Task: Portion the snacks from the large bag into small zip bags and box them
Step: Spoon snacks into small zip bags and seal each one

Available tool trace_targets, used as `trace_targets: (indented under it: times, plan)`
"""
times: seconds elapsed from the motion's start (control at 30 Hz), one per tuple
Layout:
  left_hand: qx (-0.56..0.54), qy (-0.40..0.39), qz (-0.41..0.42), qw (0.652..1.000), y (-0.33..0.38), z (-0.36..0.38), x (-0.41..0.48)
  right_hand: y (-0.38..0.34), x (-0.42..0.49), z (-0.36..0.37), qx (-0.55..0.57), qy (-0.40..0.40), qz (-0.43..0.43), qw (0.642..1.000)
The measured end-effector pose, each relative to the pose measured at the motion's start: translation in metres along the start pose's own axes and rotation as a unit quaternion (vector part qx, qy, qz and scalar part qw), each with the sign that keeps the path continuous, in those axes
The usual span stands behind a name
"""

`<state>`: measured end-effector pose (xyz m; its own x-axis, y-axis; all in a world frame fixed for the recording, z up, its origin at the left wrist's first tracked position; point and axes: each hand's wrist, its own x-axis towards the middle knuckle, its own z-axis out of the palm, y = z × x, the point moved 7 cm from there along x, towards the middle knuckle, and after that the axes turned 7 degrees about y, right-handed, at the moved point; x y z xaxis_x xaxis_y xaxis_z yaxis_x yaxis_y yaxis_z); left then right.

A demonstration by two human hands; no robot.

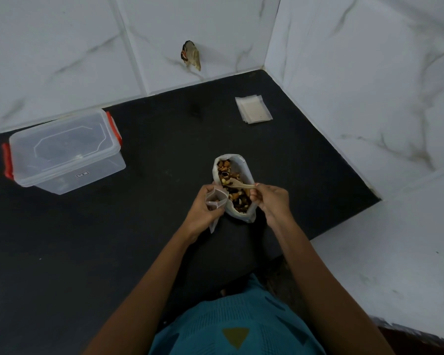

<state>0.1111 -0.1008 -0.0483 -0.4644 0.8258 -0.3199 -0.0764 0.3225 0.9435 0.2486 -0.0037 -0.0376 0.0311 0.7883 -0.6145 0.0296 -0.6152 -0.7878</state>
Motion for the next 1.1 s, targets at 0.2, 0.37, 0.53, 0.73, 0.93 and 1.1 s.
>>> trace_targets:
  times: [0.2, 0.37, 0.53, 0.73, 0.93, 1.1]
  plan:
    - [0.01, -0.002, 0.004, 1.0, 0.0, 0.0, 0.0, -0.001, 0.002, -0.003, 0.0, -0.01, -0.028, 1.0]
    - [0.024, -0.011, 0.009, 1.0, 0.0, 0.002, 0.0, -0.001, 0.001, 0.003, -0.069, 0.008, -0.11, 0.992]
    - [0.038, -0.016, 0.005, 0.999, -0.002, 0.002, 0.002, -0.005, -0.005, 0.016, -0.104, 0.01, -0.182, 0.978]
    - [0.021, -0.014, 0.013, 1.0, -0.003, 0.001, 0.002, -0.013, 0.0, 0.007, -0.101, 0.02, -0.196, 0.975]
    - [0.051, 0.008, 0.039, 0.998, 0.001, -0.006, 0.007, -0.016, 0.003, 0.013, -0.096, 0.023, -0.203, 0.974]
    - [0.045, -0.021, 0.05, 0.998, 0.009, -0.002, 0.009, -0.015, 0.001, 0.024, -0.109, 0.011, -0.206, 0.973]
